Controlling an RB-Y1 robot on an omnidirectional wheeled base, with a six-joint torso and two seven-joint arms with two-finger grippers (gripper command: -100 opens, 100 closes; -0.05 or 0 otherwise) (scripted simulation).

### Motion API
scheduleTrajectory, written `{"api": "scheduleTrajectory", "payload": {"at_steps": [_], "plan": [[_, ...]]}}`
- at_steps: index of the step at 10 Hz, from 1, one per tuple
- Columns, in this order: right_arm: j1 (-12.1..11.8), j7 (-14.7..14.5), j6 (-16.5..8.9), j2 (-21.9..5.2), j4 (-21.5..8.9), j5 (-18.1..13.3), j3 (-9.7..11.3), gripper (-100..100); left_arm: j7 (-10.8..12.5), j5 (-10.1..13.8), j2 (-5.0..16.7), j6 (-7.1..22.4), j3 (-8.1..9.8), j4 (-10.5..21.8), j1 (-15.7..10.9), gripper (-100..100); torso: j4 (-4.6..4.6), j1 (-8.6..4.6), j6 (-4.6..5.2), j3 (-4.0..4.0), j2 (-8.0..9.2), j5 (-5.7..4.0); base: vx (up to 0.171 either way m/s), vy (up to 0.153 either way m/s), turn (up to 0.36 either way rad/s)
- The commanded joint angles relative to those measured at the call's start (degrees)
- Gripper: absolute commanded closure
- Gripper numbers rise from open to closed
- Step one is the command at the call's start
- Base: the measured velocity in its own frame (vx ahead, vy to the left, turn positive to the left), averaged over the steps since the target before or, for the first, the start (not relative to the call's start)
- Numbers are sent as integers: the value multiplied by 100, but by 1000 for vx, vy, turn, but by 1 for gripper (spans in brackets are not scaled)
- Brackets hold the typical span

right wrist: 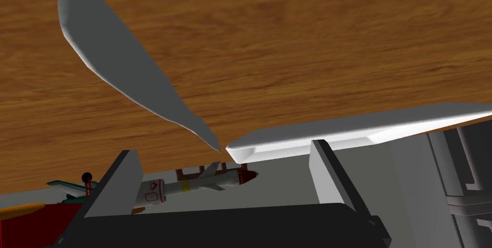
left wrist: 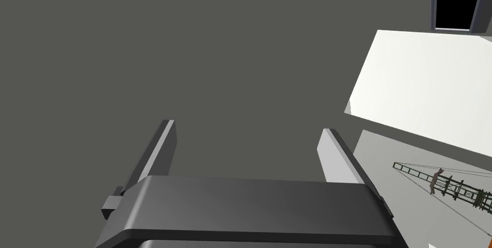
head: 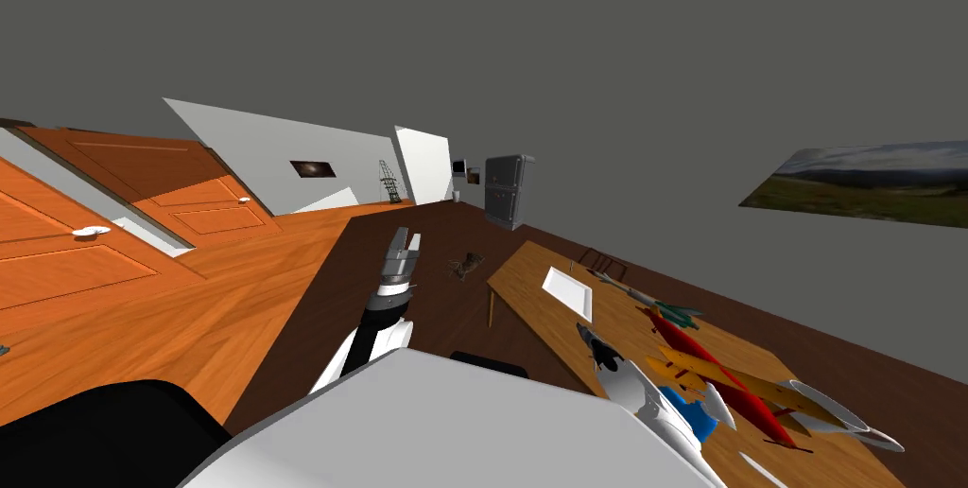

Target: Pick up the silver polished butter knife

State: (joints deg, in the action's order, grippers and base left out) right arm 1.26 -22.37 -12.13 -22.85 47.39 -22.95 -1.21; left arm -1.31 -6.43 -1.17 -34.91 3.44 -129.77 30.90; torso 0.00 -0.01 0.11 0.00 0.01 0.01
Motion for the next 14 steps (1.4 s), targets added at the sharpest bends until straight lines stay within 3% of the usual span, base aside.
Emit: {"api": "scheduleTrajectory", "payload": {"at_steps": [1, 3, 4, 5, 6, 11, 14], "plan": [[73, -24, -41, -49, -207, -49, -15, -100, 0, 0, 0, 0, 0, 0, 0, 0, 0, 0, 0, 0, 0, 0, -2, 2, 89], [125, -53, -160, -124, -440, -101, -9, -100, 0, 0, 0, 0, 0, 0, 0, 0, 0, 0, -1, 0, -1, 0, 1, -1, 106], [125, -51, -152, -114, -330, -33, 31, -100, 0, 0, 0, 0, 0, 0, 0, 0, 0, -1, -1, -1, -2, 0, 2, -3, 19], [131, -57, -183, -122, -338, -26, 40, 0, 0, 0, 0, 0, 0, 0, 0, 0, 0, -1, 1, -1, -2, 0, 0, 0, 0], [13, 41, 102, -154, -408, -249, -65, -100, 0, 0, 0, 0, 0, 0, 0, 0, 0, 0, 1, 0, -1, 0, 90, 7, -138], [-338, 336, 846, -252, -620, -916, -376, -100, 0, 0, 0, 0, 0, -1, 1, 0, -10, 18, -1, -28, -47, 4, 150, 49, -116], [-456, 435, 1220, -285, -691, -1139, -479, -100, 0, 0, 0, 0, 0, 0, 2, 0, -10, 16, 2, -27, -47, 4, 116, 43, -89]]}}
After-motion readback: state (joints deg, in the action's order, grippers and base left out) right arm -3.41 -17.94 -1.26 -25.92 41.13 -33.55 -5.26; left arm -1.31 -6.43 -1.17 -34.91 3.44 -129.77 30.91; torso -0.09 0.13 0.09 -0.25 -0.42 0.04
